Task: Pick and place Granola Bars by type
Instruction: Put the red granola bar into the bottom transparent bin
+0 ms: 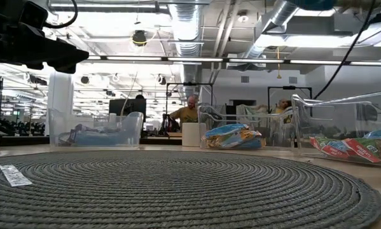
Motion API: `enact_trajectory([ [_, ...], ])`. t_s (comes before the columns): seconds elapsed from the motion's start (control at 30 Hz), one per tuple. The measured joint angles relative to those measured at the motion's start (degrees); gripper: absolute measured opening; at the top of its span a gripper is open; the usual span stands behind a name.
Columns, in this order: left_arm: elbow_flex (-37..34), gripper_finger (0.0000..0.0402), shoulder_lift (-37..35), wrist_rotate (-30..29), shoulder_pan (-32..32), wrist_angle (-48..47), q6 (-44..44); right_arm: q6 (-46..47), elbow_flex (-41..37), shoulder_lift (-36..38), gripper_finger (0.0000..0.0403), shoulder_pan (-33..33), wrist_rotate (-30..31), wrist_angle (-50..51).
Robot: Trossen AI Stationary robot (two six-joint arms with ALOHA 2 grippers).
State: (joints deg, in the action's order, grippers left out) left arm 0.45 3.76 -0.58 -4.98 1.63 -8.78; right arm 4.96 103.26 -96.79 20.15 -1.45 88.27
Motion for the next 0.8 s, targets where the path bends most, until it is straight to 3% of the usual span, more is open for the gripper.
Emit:
enact_trajectory([
  [0.8,0.0,0.0163,0.0,0.0,0.0,0.0,0.0,3.7,-20.9,17.0,0.0007,-5.4,0.0,-4.3],
])
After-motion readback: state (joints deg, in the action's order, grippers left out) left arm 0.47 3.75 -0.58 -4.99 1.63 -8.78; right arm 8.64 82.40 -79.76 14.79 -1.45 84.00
